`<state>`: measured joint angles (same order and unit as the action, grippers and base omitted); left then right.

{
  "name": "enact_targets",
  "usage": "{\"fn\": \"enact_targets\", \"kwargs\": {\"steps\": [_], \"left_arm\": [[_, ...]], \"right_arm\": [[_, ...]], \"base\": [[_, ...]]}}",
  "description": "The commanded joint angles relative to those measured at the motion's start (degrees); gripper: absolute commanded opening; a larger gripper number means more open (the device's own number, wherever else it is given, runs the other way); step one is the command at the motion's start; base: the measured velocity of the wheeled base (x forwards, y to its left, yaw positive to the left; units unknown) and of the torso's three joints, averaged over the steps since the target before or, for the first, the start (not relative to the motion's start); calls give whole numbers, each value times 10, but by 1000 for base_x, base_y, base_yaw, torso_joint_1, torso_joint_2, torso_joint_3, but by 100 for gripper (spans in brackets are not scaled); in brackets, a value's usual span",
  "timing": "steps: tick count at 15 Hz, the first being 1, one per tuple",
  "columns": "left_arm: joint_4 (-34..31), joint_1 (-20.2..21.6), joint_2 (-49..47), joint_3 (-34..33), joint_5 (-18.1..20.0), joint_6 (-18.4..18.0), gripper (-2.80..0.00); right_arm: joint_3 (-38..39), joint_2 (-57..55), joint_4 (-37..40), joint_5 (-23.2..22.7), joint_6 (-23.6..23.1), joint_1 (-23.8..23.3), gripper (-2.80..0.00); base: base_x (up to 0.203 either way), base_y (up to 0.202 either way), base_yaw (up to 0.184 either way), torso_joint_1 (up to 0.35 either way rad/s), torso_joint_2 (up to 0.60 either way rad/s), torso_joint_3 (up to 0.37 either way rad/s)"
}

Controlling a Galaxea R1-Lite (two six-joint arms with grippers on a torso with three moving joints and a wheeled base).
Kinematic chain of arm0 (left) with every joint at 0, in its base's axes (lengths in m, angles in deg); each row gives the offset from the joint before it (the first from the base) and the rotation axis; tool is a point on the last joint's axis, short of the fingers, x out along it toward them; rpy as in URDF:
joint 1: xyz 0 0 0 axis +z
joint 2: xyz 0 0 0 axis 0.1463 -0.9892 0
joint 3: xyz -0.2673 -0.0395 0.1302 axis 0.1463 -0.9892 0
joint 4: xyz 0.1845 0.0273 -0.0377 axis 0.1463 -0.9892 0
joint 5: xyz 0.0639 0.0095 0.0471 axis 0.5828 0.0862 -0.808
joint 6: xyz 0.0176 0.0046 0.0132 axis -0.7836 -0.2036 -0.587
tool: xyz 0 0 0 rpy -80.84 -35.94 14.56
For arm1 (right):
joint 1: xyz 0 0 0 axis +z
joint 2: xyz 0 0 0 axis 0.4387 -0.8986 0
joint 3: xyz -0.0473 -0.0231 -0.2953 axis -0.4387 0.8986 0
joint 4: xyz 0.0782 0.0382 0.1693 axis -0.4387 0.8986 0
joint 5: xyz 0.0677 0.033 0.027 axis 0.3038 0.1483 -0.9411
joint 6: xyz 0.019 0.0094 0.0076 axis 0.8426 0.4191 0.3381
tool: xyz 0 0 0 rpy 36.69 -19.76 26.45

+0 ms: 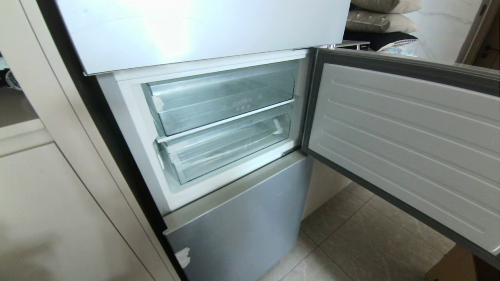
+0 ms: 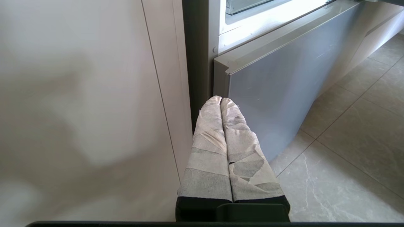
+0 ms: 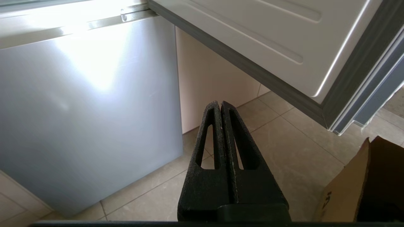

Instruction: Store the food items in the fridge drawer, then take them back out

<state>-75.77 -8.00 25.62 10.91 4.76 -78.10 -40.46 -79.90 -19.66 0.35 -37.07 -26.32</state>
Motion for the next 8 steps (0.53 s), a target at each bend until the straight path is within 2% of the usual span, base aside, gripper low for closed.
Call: {"fn": "enact_targets", "kwargs": {"steps": [1,5,8], "left_arm": [[0,0,0,0,0,0,-280],[0,0,0,0,0,0,-280],[0,0,0,0,0,0,-280]], "right_arm": [[0,1,0,0,0,0,-280],[0,0,0,0,0,0,-280],[0,0,0,0,1,0,-280]], "base": [[0,0,0,0,0,0],[0,0,0,0,0,0],[-3,-6,120,2,4,2]]}}
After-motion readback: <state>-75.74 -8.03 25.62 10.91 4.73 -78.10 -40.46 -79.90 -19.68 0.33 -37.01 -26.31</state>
